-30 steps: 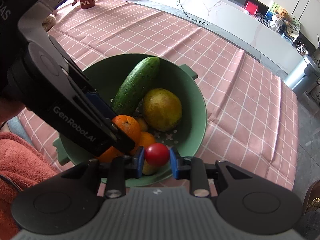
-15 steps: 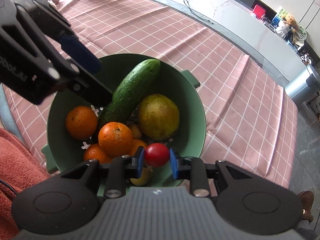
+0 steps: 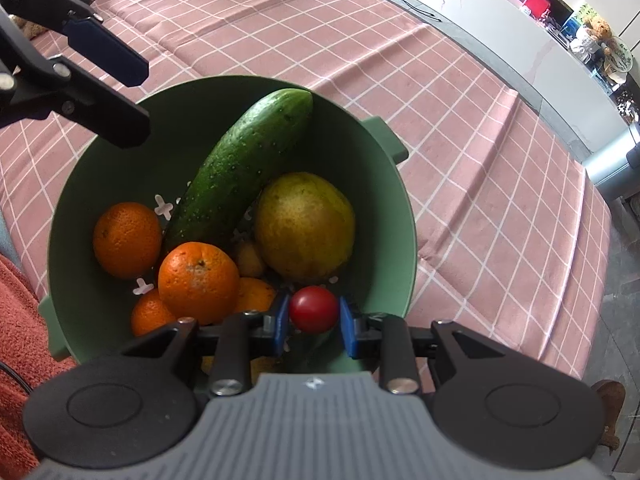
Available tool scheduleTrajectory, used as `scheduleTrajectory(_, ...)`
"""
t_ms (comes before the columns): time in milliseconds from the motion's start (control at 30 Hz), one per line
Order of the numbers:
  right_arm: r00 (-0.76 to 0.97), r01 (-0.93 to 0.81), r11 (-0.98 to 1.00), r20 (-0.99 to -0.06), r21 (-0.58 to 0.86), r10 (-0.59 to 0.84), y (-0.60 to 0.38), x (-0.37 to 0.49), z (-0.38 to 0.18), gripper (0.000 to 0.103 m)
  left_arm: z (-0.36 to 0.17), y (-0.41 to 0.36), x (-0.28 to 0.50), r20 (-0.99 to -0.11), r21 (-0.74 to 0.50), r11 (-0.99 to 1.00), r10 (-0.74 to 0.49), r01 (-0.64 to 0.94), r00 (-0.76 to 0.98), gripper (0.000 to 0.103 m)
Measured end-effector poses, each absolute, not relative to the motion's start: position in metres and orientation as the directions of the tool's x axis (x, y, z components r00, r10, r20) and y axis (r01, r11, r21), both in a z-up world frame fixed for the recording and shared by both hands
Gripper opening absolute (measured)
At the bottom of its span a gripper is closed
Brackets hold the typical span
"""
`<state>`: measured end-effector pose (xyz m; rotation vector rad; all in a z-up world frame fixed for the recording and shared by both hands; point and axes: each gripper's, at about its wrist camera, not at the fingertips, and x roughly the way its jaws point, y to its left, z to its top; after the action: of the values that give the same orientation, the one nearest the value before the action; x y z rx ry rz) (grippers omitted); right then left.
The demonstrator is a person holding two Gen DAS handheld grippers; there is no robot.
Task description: Organize fruits
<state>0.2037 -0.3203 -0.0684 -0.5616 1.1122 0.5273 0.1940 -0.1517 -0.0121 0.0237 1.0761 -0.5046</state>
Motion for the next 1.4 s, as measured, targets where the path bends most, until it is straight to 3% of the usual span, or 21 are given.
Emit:
scheduleTrajectory(433, 0.400, -0.605, 0.777, -0.910, -0.176, 0.105, -0.311, 0.199, -0.036, 0.030, 0.012, -0.129, 0.171, -0.819, -0.211, 0.895, -0.381, 0.392, 0.428, 0.063)
scheduleTrajectory(767, 0.555, -0.416, 0.907, -0.810, -0.070, 0.192, -0.290, 0.150, 0.047, 0.045, 0.059, -0.104, 0.105, -0.682, -0.038, 0.914, -0.319, 0.403, 0.659, 0.063)
scheduleTrajectory(900, 0.611, -0.342, 0.940, -0.761, -0.006, 0.217, -0.275, 0.116, 0.066, 0.048, 0.072, -0.092, 0.077, -0.608, 0.023, 0.929, -0.281, 0.370, 0.742, 0.069)
scheduleTrajectory(1200, 0.765, -0.181, 0.975, -0.604, 0.132, 0.224, -0.246, 0.035, 0.053, 0.061, 0.069, -0.071, 0.036, -0.525, 0.087, 0.965, -0.166, 0.247, 0.835, 0.082)
scheduleTrajectory(1400, 0.844, -0.089, 0.993, -0.523, 0.077, 0.116, -0.220, -0.005, 0.027, 0.061, 0.050, -0.062, 0.023, -0.519, 0.111, 0.974, -0.113, 0.198, 0.847, 0.087)
